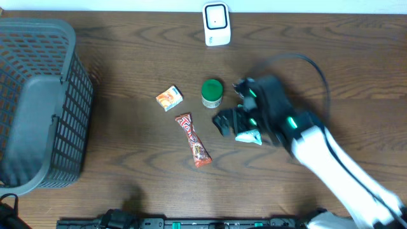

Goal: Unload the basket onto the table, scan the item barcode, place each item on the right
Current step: 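Reach the right gripper to the green-capped bottle, then grasp the bottle by its cap with the right gripper and lift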

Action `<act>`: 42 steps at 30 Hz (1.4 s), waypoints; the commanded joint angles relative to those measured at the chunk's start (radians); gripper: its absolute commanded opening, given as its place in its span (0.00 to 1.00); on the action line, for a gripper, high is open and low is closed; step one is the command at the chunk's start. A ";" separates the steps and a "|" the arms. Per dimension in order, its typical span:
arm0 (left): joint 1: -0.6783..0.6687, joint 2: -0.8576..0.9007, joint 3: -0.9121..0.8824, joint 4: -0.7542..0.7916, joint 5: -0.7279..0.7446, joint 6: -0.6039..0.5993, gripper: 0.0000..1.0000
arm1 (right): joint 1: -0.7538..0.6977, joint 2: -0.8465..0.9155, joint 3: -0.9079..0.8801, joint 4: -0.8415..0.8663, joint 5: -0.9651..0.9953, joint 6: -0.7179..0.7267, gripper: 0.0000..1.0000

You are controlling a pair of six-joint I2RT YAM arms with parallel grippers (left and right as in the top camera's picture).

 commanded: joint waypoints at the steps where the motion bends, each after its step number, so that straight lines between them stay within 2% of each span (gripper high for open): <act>1: 0.005 0.000 -0.002 0.002 0.001 -0.008 0.98 | 0.000 0.205 0.360 -0.205 0.033 -0.101 0.99; 5: 0.005 0.000 -0.002 0.002 0.001 -0.008 0.98 | -0.001 0.384 0.732 -0.494 0.032 -0.187 0.99; 9: 0.005 0.000 -0.002 0.002 0.001 -0.008 0.98 | 0.006 0.452 0.922 -0.542 0.020 -0.187 0.99; 13: 0.005 0.000 -0.002 0.002 0.002 -0.008 0.98 | 0.006 0.449 0.929 -0.500 0.062 -0.206 0.99; 19: 0.005 0.000 -0.002 0.002 0.002 -0.008 0.98 | 0.005 0.470 0.929 -0.522 0.126 -0.205 0.99; 29: 0.005 0.000 -0.002 0.002 0.002 -0.008 0.98 | 0.005 0.650 0.929 -0.534 0.146 -0.212 0.99; 38: 0.005 0.000 -0.002 0.002 0.002 -0.008 0.98 | 0.013 0.733 0.929 -0.497 0.190 -0.283 0.99; 42: 0.005 0.000 -0.002 0.001 0.002 -0.008 0.98 | 0.025 0.758 0.929 -0.497 0.168 -0.359 0.99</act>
